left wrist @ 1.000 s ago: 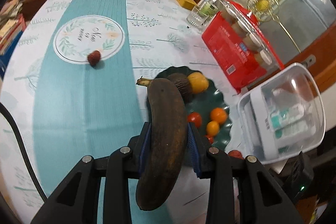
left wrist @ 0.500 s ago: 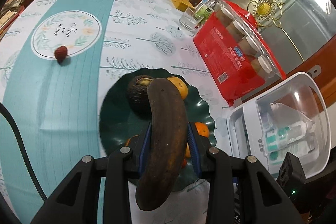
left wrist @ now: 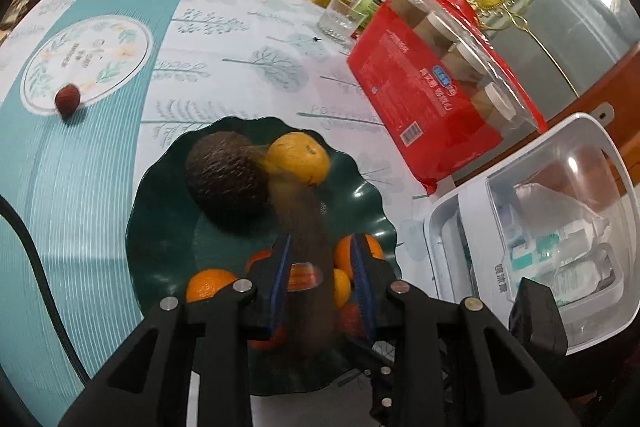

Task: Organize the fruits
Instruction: 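Carry the cucumber and lychee onto the green plate and open both tools, then move the left tool to the small red date and grasp it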

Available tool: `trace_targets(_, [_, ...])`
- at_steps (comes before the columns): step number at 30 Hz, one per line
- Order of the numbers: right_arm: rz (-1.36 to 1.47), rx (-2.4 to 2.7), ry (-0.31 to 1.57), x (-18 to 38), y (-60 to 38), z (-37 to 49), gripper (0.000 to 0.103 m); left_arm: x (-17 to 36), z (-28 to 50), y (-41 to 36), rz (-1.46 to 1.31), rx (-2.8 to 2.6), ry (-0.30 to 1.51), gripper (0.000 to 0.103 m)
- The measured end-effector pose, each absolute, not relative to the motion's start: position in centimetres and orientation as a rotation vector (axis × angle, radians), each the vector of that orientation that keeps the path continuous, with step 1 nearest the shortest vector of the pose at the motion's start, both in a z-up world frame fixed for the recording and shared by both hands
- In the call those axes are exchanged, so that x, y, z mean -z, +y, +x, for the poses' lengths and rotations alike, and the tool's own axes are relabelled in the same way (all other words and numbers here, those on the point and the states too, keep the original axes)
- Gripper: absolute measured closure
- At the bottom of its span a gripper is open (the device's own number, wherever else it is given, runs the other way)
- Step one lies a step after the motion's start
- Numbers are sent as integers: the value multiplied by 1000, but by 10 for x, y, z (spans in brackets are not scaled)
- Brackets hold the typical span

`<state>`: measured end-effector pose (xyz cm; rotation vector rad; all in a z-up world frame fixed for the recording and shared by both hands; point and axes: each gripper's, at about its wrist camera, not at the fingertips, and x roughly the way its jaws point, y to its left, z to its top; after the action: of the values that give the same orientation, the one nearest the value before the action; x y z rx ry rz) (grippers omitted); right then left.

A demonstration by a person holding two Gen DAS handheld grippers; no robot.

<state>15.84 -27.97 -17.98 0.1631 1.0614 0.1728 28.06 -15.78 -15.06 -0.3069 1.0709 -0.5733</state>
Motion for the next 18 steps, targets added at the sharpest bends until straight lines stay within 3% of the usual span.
trace_targets(5, [150, -176, 1075, 180, -275, 159, 70, 151, 279, -161, -258, 576, 1096, 74])
trace_targets(8, [144, -170, 1077, 178, -272, 159, 61, 151, 279, -159, -222, 541, 1120, 67])
trace_targets(12, [136, -147, 1076, 173, -269, 154, 53, 148, 276, -149, -208, 506, 1127, 53])
trace_targets(15, [137, -122, 1080, 170, -266, 150, 50, 141, 273, -137, -197, 469, 1121, 36])
trace_targets(18, [132, -92, 1077, 165, -263, 146, 46, 135, 271, -122, -201, 443, 1114, 28])
